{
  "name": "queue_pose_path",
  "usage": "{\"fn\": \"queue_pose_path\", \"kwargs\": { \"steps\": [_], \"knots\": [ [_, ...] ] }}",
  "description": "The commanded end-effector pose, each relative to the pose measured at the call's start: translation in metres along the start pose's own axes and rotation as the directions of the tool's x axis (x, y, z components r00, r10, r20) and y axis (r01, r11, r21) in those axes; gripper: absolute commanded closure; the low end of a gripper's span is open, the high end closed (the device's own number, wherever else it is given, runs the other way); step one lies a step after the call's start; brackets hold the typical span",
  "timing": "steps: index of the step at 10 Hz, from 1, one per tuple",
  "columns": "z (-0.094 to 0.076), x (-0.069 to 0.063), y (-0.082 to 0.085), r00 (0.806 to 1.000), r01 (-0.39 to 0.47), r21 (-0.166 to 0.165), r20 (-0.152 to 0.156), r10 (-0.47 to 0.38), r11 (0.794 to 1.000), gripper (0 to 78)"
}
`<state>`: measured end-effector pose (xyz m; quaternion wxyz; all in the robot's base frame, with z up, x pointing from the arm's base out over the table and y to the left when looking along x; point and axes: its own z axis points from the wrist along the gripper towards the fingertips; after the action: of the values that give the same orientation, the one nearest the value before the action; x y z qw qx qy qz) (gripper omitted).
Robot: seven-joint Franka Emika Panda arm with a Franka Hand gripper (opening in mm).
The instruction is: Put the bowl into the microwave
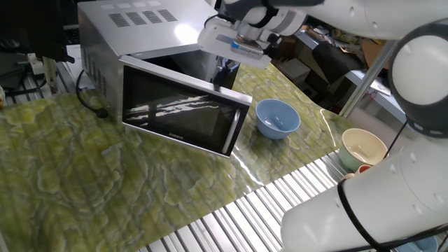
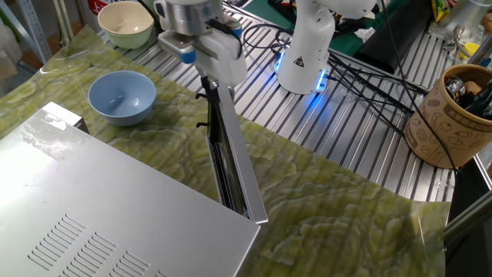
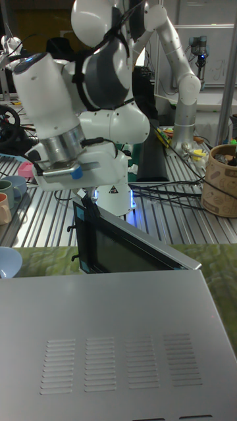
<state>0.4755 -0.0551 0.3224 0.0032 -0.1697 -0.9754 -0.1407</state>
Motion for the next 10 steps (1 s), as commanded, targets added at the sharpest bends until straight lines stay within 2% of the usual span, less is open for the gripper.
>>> {"fn": "queue_pose_path", "kwargs": {
  "steps": [1,4,5,6,7,9,10],
  "knots": [
    [-0.0013,-0.0006,0.0003,0.997,-0.081,-0.062,-0.024,0.08,0.995,76.4],
    [-0.0013,-0.0006,0.0003,0.996,-0.085,-0.064,-0.012,0.085,0.994,76.4],
    [-0.0013,-0.0006,0.0003,0.997,-0.082,-0.054,-0.009,0.081,0.995,76.4],
    [-0.0013,-0.0006,0.0003,0.997,-0.081,-0.027,-0.003,0.081,0.996,76.4],
    [-0.0013,-0.0006,0.0003,0.997,-0.083,-0.024,-0.004,0.083,0.996,76.4],
    [-0.0013,-0.0006,0.0003,0.998,-0.067,-0.033,0.018,0.068,0.997,76.4],
    [-0.0013,-0.0006,0.0003,0.998,-0.049,-0.051,0.027,0.05,0.998,76.4]
  ]
}}
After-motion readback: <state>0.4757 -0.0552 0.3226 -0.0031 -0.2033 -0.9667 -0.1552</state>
